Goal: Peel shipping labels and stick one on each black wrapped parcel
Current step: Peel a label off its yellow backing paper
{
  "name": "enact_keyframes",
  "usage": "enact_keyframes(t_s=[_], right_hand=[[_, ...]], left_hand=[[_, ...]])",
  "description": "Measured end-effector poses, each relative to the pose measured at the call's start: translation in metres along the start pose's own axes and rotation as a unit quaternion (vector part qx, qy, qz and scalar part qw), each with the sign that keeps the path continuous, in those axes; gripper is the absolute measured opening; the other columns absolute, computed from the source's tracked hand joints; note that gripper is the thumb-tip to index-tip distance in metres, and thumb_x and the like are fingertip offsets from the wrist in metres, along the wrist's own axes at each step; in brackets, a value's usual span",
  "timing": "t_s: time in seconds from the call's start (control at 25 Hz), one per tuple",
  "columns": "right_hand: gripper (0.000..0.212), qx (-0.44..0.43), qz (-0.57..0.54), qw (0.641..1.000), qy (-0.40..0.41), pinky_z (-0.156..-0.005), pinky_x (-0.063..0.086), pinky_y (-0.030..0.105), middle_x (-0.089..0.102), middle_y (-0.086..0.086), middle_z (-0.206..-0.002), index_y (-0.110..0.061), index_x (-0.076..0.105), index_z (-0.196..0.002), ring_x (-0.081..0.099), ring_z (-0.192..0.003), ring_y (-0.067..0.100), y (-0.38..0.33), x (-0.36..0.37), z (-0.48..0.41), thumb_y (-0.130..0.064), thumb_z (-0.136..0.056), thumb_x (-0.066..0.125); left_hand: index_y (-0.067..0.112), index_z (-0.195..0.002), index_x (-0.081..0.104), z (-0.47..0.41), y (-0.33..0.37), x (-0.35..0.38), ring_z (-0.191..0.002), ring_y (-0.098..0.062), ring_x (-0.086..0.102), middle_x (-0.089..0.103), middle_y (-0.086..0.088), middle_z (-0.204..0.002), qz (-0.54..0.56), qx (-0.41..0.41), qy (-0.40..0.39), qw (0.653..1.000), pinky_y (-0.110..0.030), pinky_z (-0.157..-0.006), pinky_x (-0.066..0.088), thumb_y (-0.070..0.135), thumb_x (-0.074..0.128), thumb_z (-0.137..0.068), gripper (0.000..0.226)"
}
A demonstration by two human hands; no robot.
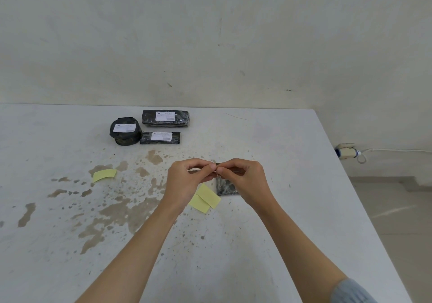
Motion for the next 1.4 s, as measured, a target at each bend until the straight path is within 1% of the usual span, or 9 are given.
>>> enact_keyframes(t_s=[0.2,0.28,0.4,0.52,0.68,0.88,1.12,1.24,1.4], right_hand=[[0.011,0.020,-0.085,0.996,-0.004,-0.081,0.058,0.045,0.074,0.016,-0.084,-0.005,0.074,-0.087,0.071,-0.081,0.031,0.001,-0.002,-0.002,-0.010,-0.087,0.064],[0.011,0.026,-0.097,0.995,-0.012,-0.081,0.058,0.044,0.074,0.017,-0.084,-0.002,0.073,-0.088,0.071,-0.082,0.031,0.000,-0.002,-0.002,-0.009,-0.087,0.064],[0.013,0.037,-0.109,0.993,-0.017,-0.078,0.059,0.039,0.074,0.018,-0.084,0.001,0.072,-0.089,0.072,-0.080,0.030,-0.001,-0.002,-0.002,-0.008,-0.087,0.063],[0.013,0.040,-0.114,0.992,-0.021,-0.076,0.060,0.033,0.073,0.018,-0.085,0.002,0.072,-0.091,0.072,-0.079,0.028,-0.002,-0.002,-0.003,-0.006,-0.088,0.062],[0.014,0.041,-0.112,0.993,-0.024,-0.074,0.060,0.031,0.073,0.015,-0.083,0.002,0.072,-0.091,0.072,-0.076,0.022,-0.002,-0.001,-0.004,-0.006,-0.089,0.061],[0.014,0.038,-0.085,0.995,-0.023,-0.071,0.060,0.031,0.072,0.013,-0.079,0.005,0.069,-0.089,0.071,-0.071,0.018,-0.001,0.000,-0.006,-0.004,-0.090,0.058],[0.015,0.044,-0.078,0.996,-0.028,-0.070,0.060,0.030,0.069,0.012,-0.076,0.007,0.067,-0.087,0.069,-0.068,0.013,0.001,0.000,-0.007,-0.003,-0.091,0.056],[0.015,0.047,-0.083,0.995,-0.030,-0.068,0.059,0.026,0.069,0.011,-0.075,0.008,0.066,-0.087,0.068,-0.066,0.011,0.001,0.000,-0.006,-0.002,-0.091,0.056],[0.016,0.052,-0.091,0.993,-0.045,-0.068,0.059,0.026,0.068,0.011,-0.075,0.010,0.065,-0.089,0.067,-0.067,0.011,0.002,0.001,-0.006,-0.002,-0.092,0.055]], left_hand=[[0.011,-0.082,0.075,0.001,0.004,0.003,-0.071,-0.020,0.073,0.075,-0.006,-0.079,-0.042,0.027,0.003,0.999,-0.027,-0.073,0.059,0.007,0.074,-0.076,0.007],[0.014,-0.081,0.075,0.001,0.005,0.003,-0.069,-0.017,0.073,0.074,-0.003,-0.079,-0.059,0.036,0.005,0.998,-0.028,-0.073,0.059,0.009,0.075,-0.075,0.008],[0.016,-0.082,0.075,0.002,0.008,0.003,-0.068,-0.014,0.072,0.074,-0.001,-0.080,-0.084,0.044,0.006,0.995,-0.027,-0.074,0.059,0.012,0.076,-0.075,0.009],[0.018,-0.084,0.075,0.003,0.009,0.002,-0.069,-0.010,0.072,0.075,0.001,-0.079,-0.100,0.046,0.007,0.994,-0.023,-0.073,0.058,0.014,0.077,-0.074,0.011],[0.020,-0.083,0.075,0.004,0.011,0.003,-0.068,-0.007,0.071,0.074,0.006,-0.077,-0.128,0.052,0.014,0.990,-0.018,-0.070,0.055,0.015,0.077,-0.074,0.010],[0.021,-0.084,0.075,0.003,0.010,0.005,-0.069,-0.006,0.071,0.074,0.007,-0.081,-0.156,0.063,0.018,0.986,-0.025,-0.070,0.057,0.016,0.076,-0.075,0.010],[0.021,-0.082,0.076,0.004,0.007,0.006,-0.067,-0.006,0.071,0.074,0.008,-0.076,-0.142,0.048,0.018,0.989,-0.020,-0.069,0.055,0.014,0.075,-0.076,0.009],[0.019,-0.082,0.076,0.004,0.007,0.007,-0.066,-0.008,0.071,0.074,0.007,-0.074,-0.136,0.043,0.019,0.990,-0.022,-0.069,0.056,0.013,0.075,-0.076,0.009],[0.020,-0.080,0.076,0.004,0.008,0.007,-0.065,-0.008,0.071,0.075,0.006,-0.072,-0.136,0.042,0.027,0.989,-0.026,-0.071,0.057,0.017,0.076,-0.076,0.005]])
Point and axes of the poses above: each hand's wrist, its own z-axis away from the middle knuckle, its own x-axis out of the palm, y = z × x, the point moved 3 cm from there along -z, towards the middle knuckle
